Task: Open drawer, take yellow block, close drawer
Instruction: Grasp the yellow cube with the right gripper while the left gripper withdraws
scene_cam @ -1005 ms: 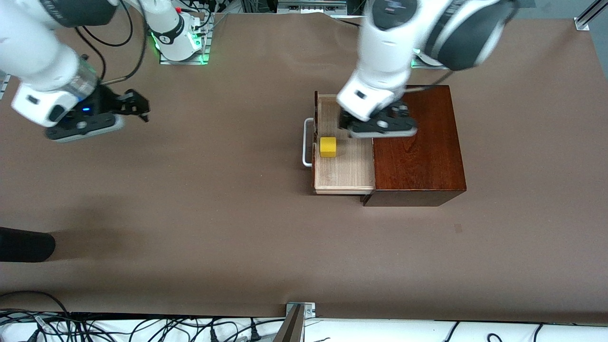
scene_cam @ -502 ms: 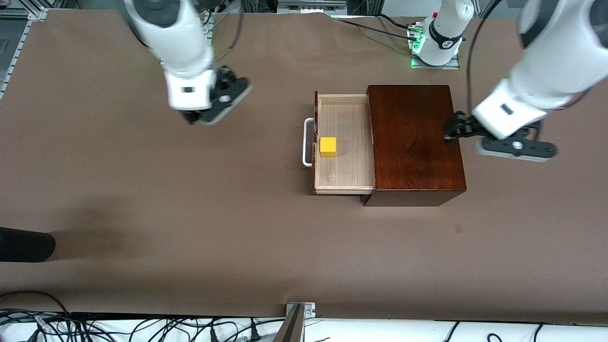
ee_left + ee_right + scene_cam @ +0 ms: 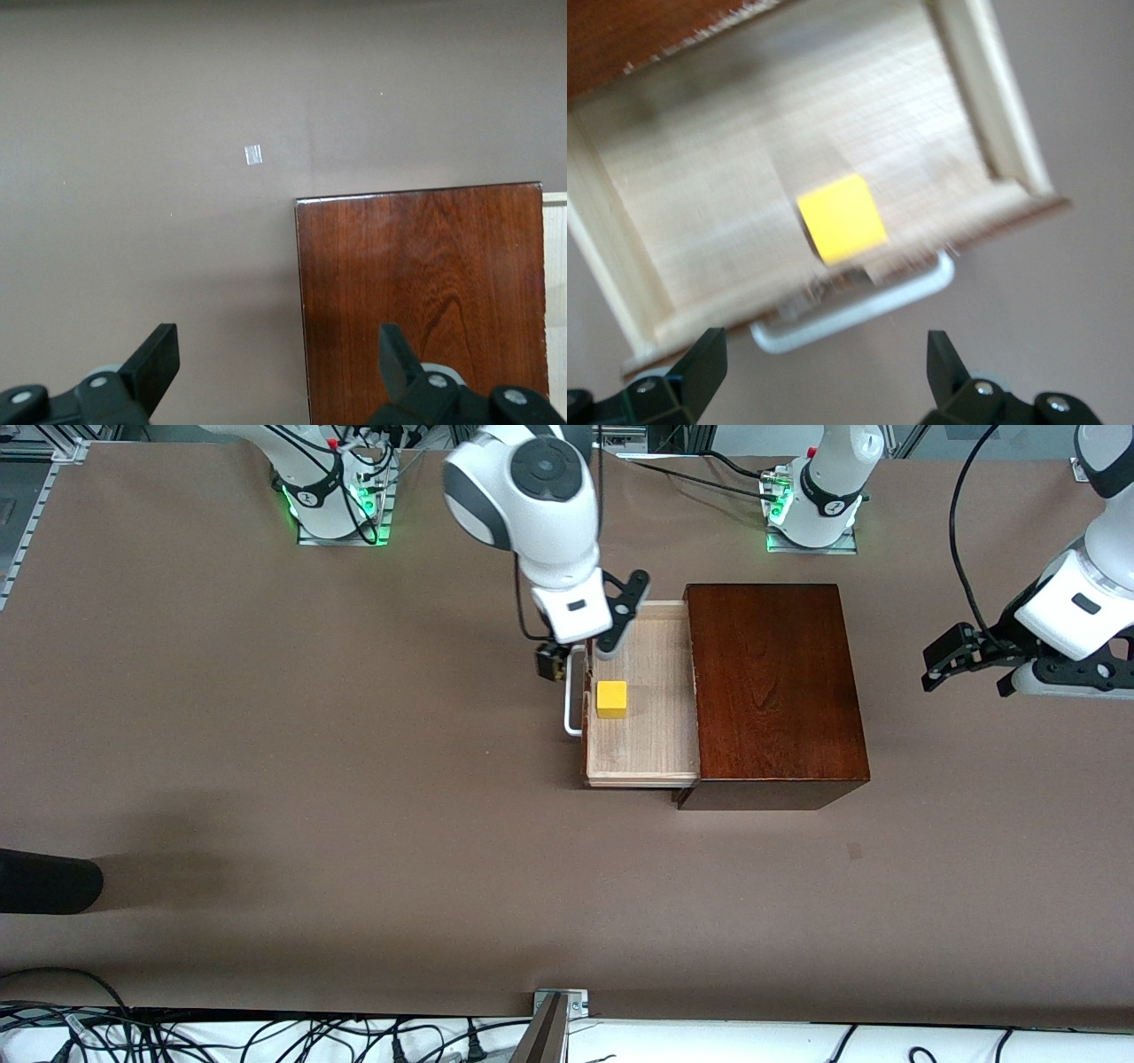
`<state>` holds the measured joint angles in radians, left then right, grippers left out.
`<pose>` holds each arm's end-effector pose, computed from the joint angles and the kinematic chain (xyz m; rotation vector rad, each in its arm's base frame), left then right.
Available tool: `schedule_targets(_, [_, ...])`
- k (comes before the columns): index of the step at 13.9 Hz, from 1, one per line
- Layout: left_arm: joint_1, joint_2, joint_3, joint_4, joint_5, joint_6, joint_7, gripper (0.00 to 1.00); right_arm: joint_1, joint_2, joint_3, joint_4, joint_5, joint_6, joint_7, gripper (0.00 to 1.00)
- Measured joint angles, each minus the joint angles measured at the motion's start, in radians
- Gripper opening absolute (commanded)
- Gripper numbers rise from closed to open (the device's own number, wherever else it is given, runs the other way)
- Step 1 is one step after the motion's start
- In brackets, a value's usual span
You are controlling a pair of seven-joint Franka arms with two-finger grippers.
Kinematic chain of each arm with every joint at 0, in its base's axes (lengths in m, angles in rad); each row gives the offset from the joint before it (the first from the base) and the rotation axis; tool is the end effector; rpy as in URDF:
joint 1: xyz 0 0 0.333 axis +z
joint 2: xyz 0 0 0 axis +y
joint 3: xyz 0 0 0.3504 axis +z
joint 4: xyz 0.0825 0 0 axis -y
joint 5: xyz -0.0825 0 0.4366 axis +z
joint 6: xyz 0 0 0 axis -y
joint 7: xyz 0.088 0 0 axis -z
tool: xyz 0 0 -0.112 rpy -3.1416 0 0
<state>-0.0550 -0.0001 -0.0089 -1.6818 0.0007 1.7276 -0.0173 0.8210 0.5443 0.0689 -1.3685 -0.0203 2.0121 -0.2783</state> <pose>0.6173 -0.0394 0.6092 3.1387 -0.0733 0.0721 0.5065 0.6058 0.4194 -2.5832 -1.7002 -0.1408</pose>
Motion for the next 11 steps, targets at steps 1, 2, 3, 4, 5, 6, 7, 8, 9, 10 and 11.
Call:
schedule_targets(1, [-0.002, -0.003, -0.004, 0.000, 0.000, -0.006, 0.000, 1.00, 0.021, 0.034, 0.000, 0.005, -0.006, 0.040, -0.004, 1.00])
schedule_targets(2, [-0.002, -0.003, -0.005, 0.000, 0.000, -0.012, 0.000, 1.00, 0.041, 0.064, -0.001, 0.012, -0.021, 0.070, -0.007, 1.00])
schedule_targets(3, [-0.002, -0.003, -0.006, 0.000, 0.000, -0.021, 0.000, 1.00, 0.055, 0.089, -0.001, 0.026, -0.044, 0.084, -0.009, 1.00])
schedule_targets(4, [-0.002, -0.003, -0.006, 0.000, 0.000, -0.029, 0.000, 1.00, 0.063, 0.108, -0.001, 0.043, -0.061, 0.089, -0.020, 1.00])
schedule_targets(5, [-0.002, -0.003, -0.006, 0.000, 0.000, -0.036, 0.001, 1.00, 0.065, 0.121, -0.001, 0.058, -0.068, 0.089, -0.047, 1.00])
schedule_targets(6, [-0.002, -0.003, -0.006, 0.000, 0.000, -0.040, 0.001, 1.00, 0.065, 0.131, -0.004, 0.069, -0.068, 0.090, -0.076, 1.00])
schedule_targets(7, [-0.003, -0.003, -0.007, 0.000, 0.000, -0.040, 0.001, 1.00, 0.064, 0.139, -0.009, 0.075, -0.068, 0.090, -0.099, 1.00])
schedule_targets(8, [-0.003, -0.003, -0.008, 0.000, 0.000, -0.042, 0.002, 1.00, 0.064, 0.146, -0.013, 0.079, -0.068, 0.091, -0.121, 1.00])
schedule_targets(9, [-0.005, -0.003, -0.009, 0.000, 0.000, -0.043, 0.002, 1.00, 0.063, 0.153, -0.018, 0.079, -0.069, 0.100, -0.140, 1.00])
schedule_targets(10, [-0.006, -0.003, -0.010, 0.000, 0.000, -0.043, 0.002, 1.00, 0.060, 0.160, -0.020, 0.079, -0.069, 0.111, -0.158, 1.00])
schedule_targets(11, [-0.009, -0.003, -0.011, 0.000, 0.000, -0.043, 0.002, 1.00, 0.058, 0.168, -0.022, 0.080, -0.070, 0.124, -0.173, 1.00])
